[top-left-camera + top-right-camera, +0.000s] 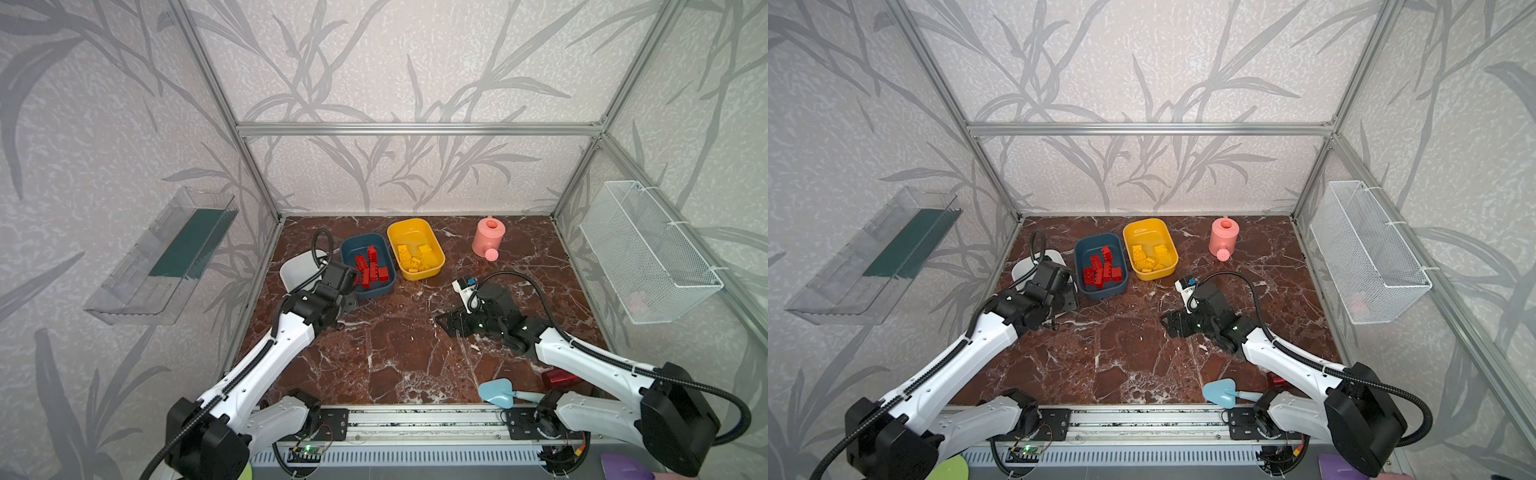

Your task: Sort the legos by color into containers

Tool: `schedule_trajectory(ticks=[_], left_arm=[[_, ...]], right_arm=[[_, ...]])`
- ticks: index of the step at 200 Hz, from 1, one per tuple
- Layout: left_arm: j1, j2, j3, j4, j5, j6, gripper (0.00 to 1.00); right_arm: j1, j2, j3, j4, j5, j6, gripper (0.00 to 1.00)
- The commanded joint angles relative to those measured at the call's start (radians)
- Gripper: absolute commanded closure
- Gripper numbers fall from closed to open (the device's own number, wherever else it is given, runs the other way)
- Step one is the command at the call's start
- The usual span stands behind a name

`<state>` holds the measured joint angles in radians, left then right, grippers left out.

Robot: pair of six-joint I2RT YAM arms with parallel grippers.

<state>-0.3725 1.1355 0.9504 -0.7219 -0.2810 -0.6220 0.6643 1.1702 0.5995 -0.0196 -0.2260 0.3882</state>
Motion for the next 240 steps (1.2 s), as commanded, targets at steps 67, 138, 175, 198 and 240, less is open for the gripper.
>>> schedule_trajectory(ticks=[67, 138, 175, 198, 240], left_arm=[[0.310, 0.389, 0.210, 0.024, 0.097, 0.102, 0.43], [0.325, 0.417, 0.352, -0.046, 0.059, 0.146, 0.01], [0.325, 0.247, 0.259, -0.003, 0.038, 0.147, 0.01], [0.325, 0.095, 0.103, 0.115, 0.020, 0.160, 0.01], [0.323, -0.153, -0.293, 0.502, 0.077, 0.399, 0.01]], right_arm=[[-0.003, -0.085, -0.047, 0.023, 0.045, 0.006, 0.14], [-0.006, -0.236, -0.024, -0.109, 0.423, -0.035, 0.01], [-0.066, -0.293, -0.014, -0.118, 0.739, -0.138, 0.01], [-0.214, -0.270, -0.016, -0.083, 0.729, -0.190, 0.01], [-0.355, -0.226, -0.166, 0.189, 0.735, -0.330, 0.01]])
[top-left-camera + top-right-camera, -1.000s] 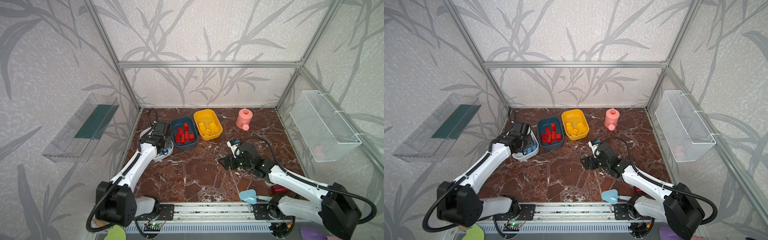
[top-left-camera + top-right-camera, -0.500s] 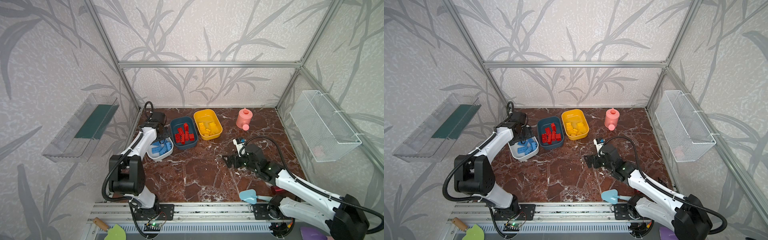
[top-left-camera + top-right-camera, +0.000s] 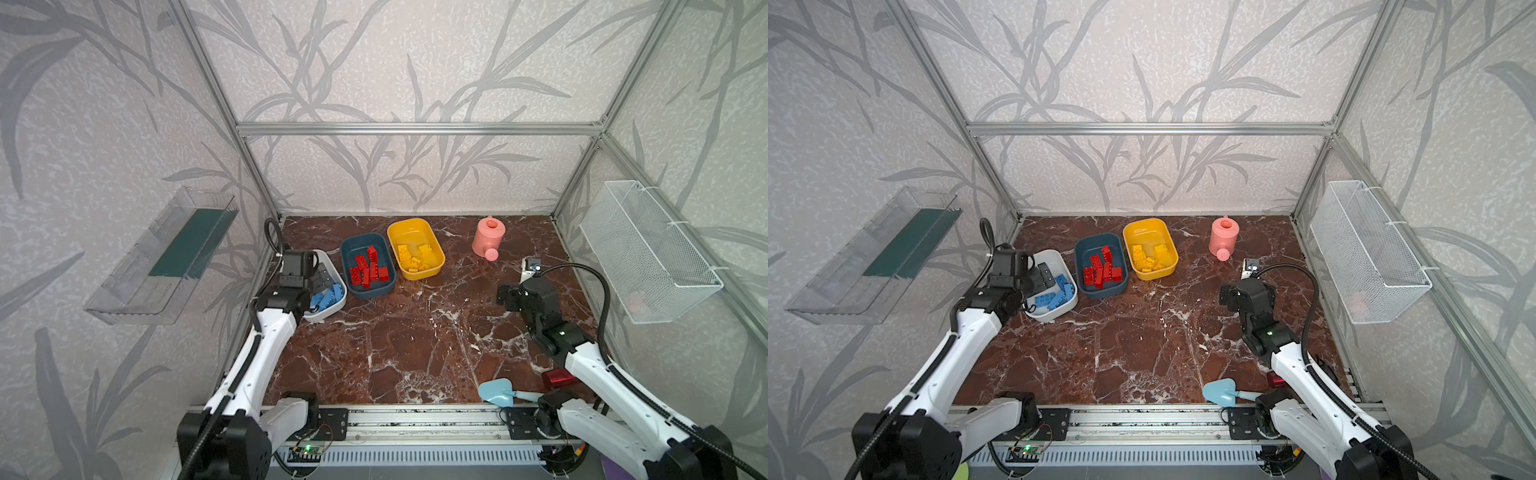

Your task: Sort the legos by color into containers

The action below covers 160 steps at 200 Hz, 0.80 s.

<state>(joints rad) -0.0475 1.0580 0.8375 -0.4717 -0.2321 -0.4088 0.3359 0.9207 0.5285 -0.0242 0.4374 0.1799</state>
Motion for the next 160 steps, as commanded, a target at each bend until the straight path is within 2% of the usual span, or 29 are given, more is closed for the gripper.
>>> schedule_trajectory(ticks=[1, 24, 44, 65, 96, 117, 139, 149, 160], left_arm=[[-0.002, -0.080, -0.184, 0.261, 0.029, 0.195, 0.01], [-0.001, -0.085, -0.329, 0.396, -0.084, 0.288, 0.01], [0.000, 0.002, -0.336, 0.443, -0.165, 0.351, 0.01], [0.000, 0.079, -0.355, 0.579, -0.098, 0.383, 0.01], [0.000, 0.213, -0.390, 0.819, -0.071, 0.411, 0.01], [-0.001, 0.253, -0.410, 0.963, -0.071, 0.433, 0.01], [-0.002, 0.311, -0.377, 1.008, 0.042, 0.471, 0.01], [-0.005, 0.347, -0.337, 0.972, 0.079, 0.470, 0.01], [-0.004, 0.371, -0.348, 1.038, 0.127, 0.462, 0.01]], right_arm=[[-0.028, 0.025, -0.101, 0.206, 0.075, -0.127, 0.01], [-0.043, 0.111, -0.197, 0.464, 0.075, -0.237, 0.01], [-0.046, 0.182, -0.222, 0.541, 0.056, -0.277, 0.01], [-0.064, 0.239, -0.279, 0.686, 0.041, -0.262, 0.01], [-0.112, 0.325, -0.295, 0.889, 0.024, -0.240, 0.01], [-0.120, 0.448, -0.297, 1.071, 0.019, -0.245, 0.01], [-0.125, 0.638, -0.285, 1.284, -0.029, -0.282, 0.01], [-0.122, 0.631, -0.277, 1.208, -0.120, -0.296, 0.01], [-0.123, 0.637, -0.250, 1.146, -0.136, -0.294, 0.01]])
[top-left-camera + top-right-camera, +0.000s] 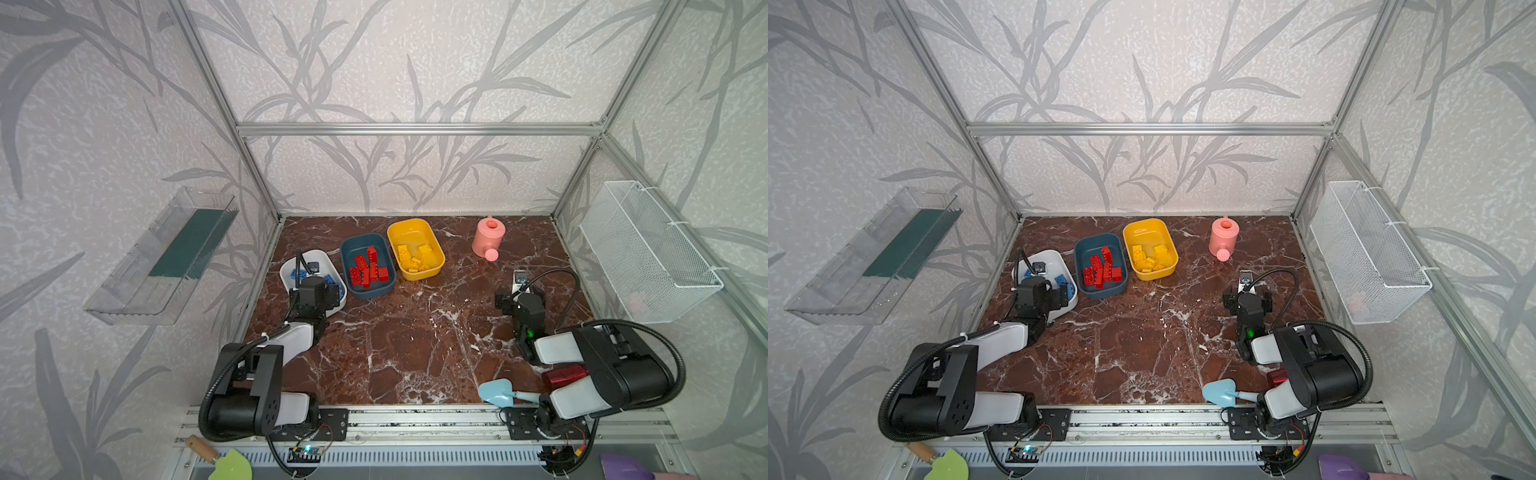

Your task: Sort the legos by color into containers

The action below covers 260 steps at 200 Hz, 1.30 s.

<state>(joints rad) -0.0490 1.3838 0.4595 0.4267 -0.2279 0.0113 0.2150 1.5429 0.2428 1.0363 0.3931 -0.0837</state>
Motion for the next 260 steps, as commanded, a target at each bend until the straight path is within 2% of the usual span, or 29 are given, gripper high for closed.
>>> schedule_trajectory(ticks=[1, 8, 22, 30, 62, 89, 119, 180, 207, 260], left_arm=[[-0.003, 0.047, 0.026, 0.152, 0.132, 0.049, 0.01], [-0.004, 0.061, 0.016, 0.185, 0.167, 0.064, 0.01], [-0.003, 0.062, -0.001, 0.215, 0.109, 0.032, 0.01], [0.000, 0.061, -0.012, 0.233, 0.070, 0.006, 0.01], [0.024, 0.089, -0.003, 0.249, 0.062, -0.025, 0.01], [0.059, 0.110, 0.027, 0.207, 0.097, -0.058, 0.01], [0.062, 0.120, -0.016, 0.294, 0.094, -0.061, 0.01], [0.062, 0.119, -0.017, 0.293, 0.095, -0.062, 0.01], [0.061, 0.119, -0.016, 0.292, 0.094, -0.062, 0.01], [0.061, 0.108, -0.040, 0.323, 0.091, -0.059, 0.01]], right_arm=[[-0.002, 0.017, 0.037, 0.088, -0.089, -0.029, 0.01], [-0.002, 0.041, 0.034, 0.138, -0.083, -0.026, 0.01], [0.006, 0.107, 0.012, 0.275, -0.073, -0.060, 0.01], [0.008, 0.082, 0.011, 0.226, -0.073, -0.052, 0.01], [0.015, 0.089, 0.029, 0.213, -0.059, -0.061, 0.01], [0.015, 0.092, 0.031, 0.218, -0.059, -0.064, 0.01], [0.015, 0.091, 0.030, 0.214, -0.060, -0.064, 0.01], [0.015, 0.091, 0.034, 0.209, -0.060, -0.064, 0.01], [-0.036, 0.058, 0.107, 0.017, -0.142, -0.013, 0.01], [-0.031, 0.072, 0.019, 0.195, -0.204, -0.047, 0.01]])
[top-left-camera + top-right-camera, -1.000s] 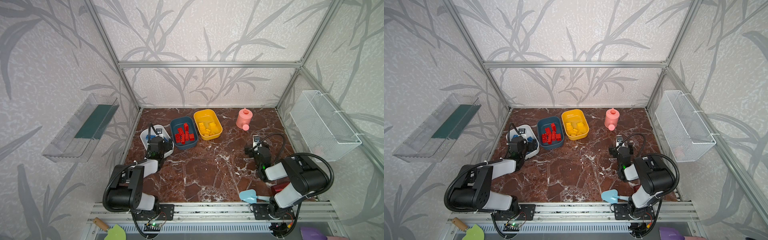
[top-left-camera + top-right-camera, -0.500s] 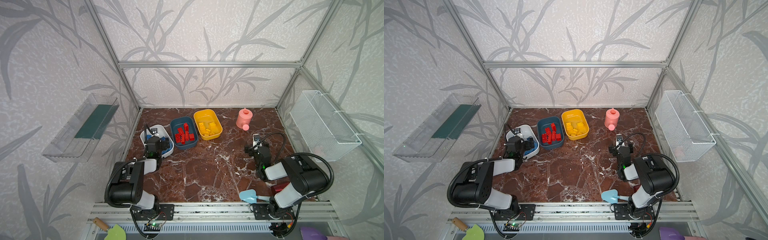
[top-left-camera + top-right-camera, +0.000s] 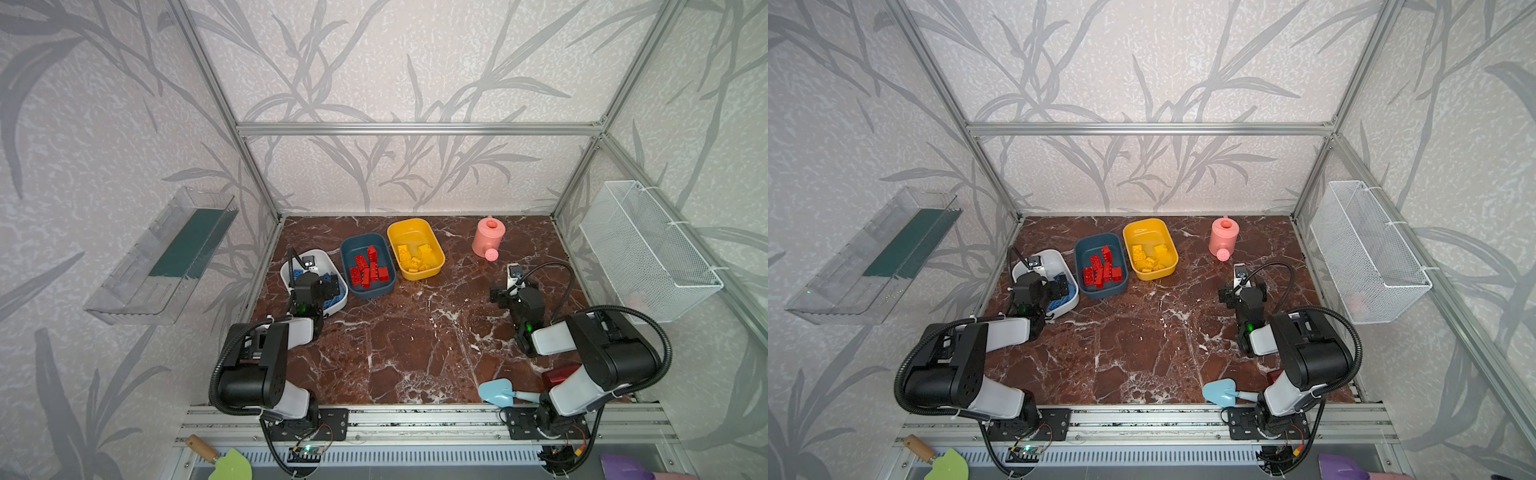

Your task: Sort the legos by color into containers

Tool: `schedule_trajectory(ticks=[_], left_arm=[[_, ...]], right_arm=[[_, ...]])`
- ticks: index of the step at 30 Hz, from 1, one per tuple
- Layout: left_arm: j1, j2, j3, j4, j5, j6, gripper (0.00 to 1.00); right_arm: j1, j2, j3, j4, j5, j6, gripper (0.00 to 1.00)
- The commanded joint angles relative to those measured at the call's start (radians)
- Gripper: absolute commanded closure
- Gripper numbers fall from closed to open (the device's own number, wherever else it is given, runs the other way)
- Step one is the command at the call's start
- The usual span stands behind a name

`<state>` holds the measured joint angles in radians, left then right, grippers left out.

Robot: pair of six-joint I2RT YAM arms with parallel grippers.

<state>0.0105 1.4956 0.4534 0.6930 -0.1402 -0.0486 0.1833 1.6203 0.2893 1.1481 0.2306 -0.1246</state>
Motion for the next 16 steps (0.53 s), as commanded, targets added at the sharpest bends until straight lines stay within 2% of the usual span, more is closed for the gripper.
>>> schedule_trajectory(ticks=[1, 4, 7, 8, 11, 12, 14, 16], left_arm=[[0.001, -0.006, -0.038, 0.062, 0.004, 0.002, 0.01], [0.000, -0.035, -0.159, 0.246, 0.039, 0.013, 0.01], [0.000, 0.015, -0.247, 0.485, 0.016, 0.006, 0.01], [0.000, 0.017, -0.229, 0.468, 0.015, 0.007, 0.01], [0.000, 0.004, -0.071, 0.134, 0.036, 0.013, 0.01], [0.009, 0.026, -0.029, 0.083, 0.052, 0.011, 0.01], [0.017, 0.008, -0.062, 0.119, 0.033, -0.005, 0.01], [0.017, 0.021, -0.032, 0.080, 0.024, -0.010, 0.01]], right_arm=[[0.001, -0.006, -0.028, 0.086, -0.042, -0.006, 0.01], [0.001, 0.004, -0.051, 0.141, -0.050, -0.009, 0.01], [0.001, 0.007, -0.058, 0.156, -0.067, -0.014, 0.01], [0.001, 0.007, -0.056, 0.154, -0.066, -0.014, 0.01], [0.003, 0.006, -0.043, 0.129, -0.053, -0.013, 0.01], [0.005, -0.002, -0.024, 0.076, -0.042, -0.012, 0.01], [0.008, -0.014, 0.022, -0.018, -0.016, -0.008, 0.01], [0.012, -0.012, 0.007, 0.011, -0.001, -0.006, 0.01]])
